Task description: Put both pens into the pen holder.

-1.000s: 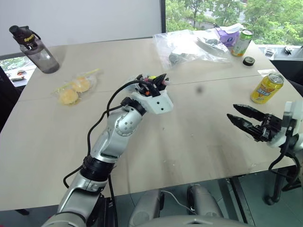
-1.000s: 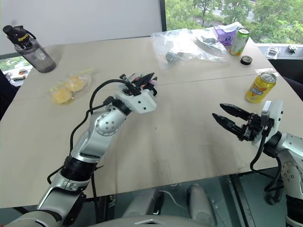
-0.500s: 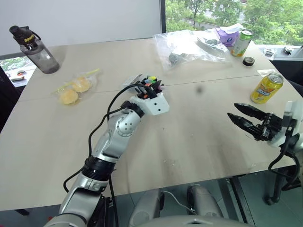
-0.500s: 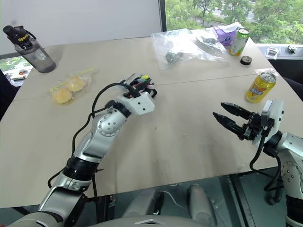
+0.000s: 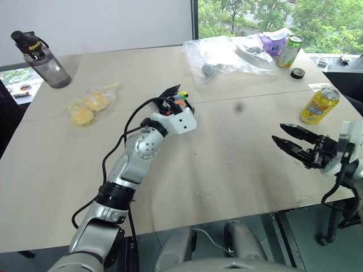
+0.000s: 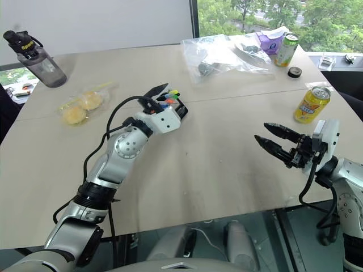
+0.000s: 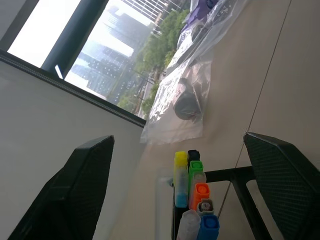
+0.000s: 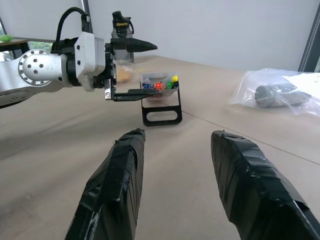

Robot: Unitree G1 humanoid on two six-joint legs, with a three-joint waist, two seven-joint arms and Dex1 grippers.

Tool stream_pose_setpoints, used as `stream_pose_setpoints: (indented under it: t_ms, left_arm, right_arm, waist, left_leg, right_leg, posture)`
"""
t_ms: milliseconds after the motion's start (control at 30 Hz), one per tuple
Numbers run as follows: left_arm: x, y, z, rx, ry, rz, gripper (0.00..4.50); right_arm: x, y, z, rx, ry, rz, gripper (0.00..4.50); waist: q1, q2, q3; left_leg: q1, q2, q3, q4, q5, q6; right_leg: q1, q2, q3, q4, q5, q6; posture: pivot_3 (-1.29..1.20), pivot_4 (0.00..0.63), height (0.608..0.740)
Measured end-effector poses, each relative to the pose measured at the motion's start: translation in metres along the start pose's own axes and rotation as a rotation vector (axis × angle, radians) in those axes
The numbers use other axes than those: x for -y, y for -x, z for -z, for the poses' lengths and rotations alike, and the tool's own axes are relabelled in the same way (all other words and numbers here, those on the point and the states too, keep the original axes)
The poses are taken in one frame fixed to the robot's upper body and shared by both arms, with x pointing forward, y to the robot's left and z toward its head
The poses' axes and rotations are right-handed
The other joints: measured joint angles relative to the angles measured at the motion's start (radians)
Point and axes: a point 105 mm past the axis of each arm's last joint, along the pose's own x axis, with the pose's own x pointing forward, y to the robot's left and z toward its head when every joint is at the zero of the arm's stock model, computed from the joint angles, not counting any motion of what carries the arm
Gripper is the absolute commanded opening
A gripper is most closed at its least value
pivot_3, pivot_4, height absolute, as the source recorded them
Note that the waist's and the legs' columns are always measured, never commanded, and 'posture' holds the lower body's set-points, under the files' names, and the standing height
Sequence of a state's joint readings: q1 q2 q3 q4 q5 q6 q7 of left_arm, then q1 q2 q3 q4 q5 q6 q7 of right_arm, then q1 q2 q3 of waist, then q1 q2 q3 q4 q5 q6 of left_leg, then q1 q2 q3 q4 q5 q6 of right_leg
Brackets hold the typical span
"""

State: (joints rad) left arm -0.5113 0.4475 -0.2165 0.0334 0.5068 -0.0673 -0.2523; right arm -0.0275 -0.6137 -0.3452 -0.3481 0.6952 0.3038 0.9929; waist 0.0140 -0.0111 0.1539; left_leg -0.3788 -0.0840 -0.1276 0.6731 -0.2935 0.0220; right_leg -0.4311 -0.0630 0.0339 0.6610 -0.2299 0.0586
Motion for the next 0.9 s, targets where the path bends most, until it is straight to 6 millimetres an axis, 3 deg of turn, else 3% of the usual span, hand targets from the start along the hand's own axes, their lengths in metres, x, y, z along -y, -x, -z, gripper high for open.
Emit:
stream_pose_setpoints:
  t_ms: [200, 333, 500, 600, 667, 767, 900]
  left_arm:
    - [-0.003, 0.000, -0.008, 0.043, 0.025, -0.017, 4.49]
    - [-0.003, 0.007, -0.046, 0.230, 0.113, 0.001, 4.49]
    - [0.030, 0.044, -0.070, 0.367, 0.324, 0.181, 4.49]
    - [0.044, 0.075, -0.059, 0.326, 0.369, 0.265, 4.49]
    - [0.046, 0.095, -0.045, 0.251, 0.501, 0.256, 4.49]
    - [0.066, 0.138, -0.006, -0.011, 0.833, 0.259, 4.49]
    - [0.084, 0.165, 0.008, -0.175, 0.964, 0.304, 4.49]
  right_arm:
    - [-0.001, -0.005, 0.002, -0.002, -0.010, -0.005, 2.29]
    - [-0.001, -0.010, -0.001, 0.007, 0.000, -0.010, 2.29]
    - [-0.005, -0.016, 0.005, -0.009, -0.016, -0.031, 2.29]
    - [-0.009, -0.018, 0.012, -0.030, -0.031, -0.043, 2.29]
    - [-0.012, -0.020, 0.020, -0.060, -0.026, -0.056, 2.29]
    - [-0.009, -0.016, 0.049, -0.163, -0.015, -0.039, 2.29]
    - [-0.005, -0.010, 0.070, -0.209, -0.011, -0.011, 2.29]
  waist:
    - [0.000, 0.000, 0.000]
    - [0.000, 0.000, 0.000]
    - [-0.005, 0.001, -0.001]
    - [-0.010, 0.002, -0.001]
    - [-0.012, 0.002, -0.001]
    - [-0.011, 0.002, -0.001]
    - [0.000, 0.002, -0.001]
  left_leg:
    - [0.000, 0.000, 0.000, 0.001, 0.000, 0.000]
    - [0.000, 0.000, 0.000, 0.001, 0.000, 0.000]
    - [0.000, 0.001, 0.001, 0.001, 0.000, 0.000]
    - [0.001, 0.002, 0.002, 0.000, 0.000, 0.000]
    - [0.002, 0.002, 0.003, 0.000, 0.000, 0.000]
    - [0.003, 0.001, 0.003, 0.000, -0.001, 0.001]
    - [0.003, 0.001, 0.003, 0.000, -0.001, 0.001]
  right_leg:
    - [0.000, 0.000, 0.000, 0.000, 0.000, 0.000]
    - [0.000, 0.000, 0.000, 0.000, 0.000, 0.000]
    - [0.000, 0.000, 0.002, 0.000, 0.000, 0.000]
    - [0.000, 0.001, 0.005, 0.001, 0.000, 0.000]
    - [0.000, 0.001, 0.005, 0.001, 0.000, 0.000]
    - [0.001, 0.000, 0.005, 0.001, 0.000, 0.000]
    - [0.002, 0.000, 0.003, 0.001, 0.000, 0.000]
  posture:
    - [0.00, 0.150, 0.740]
    - [0.00, 0.150, 0.740]
    - [0.00, 0.150, 0.740]
    - [0.00, 0.150, 0.740]
    - [0.00, 0.150, 0.740]
    - [0.00, 0.150, 0.740]
    - [0.00, 0.150, 0.740]
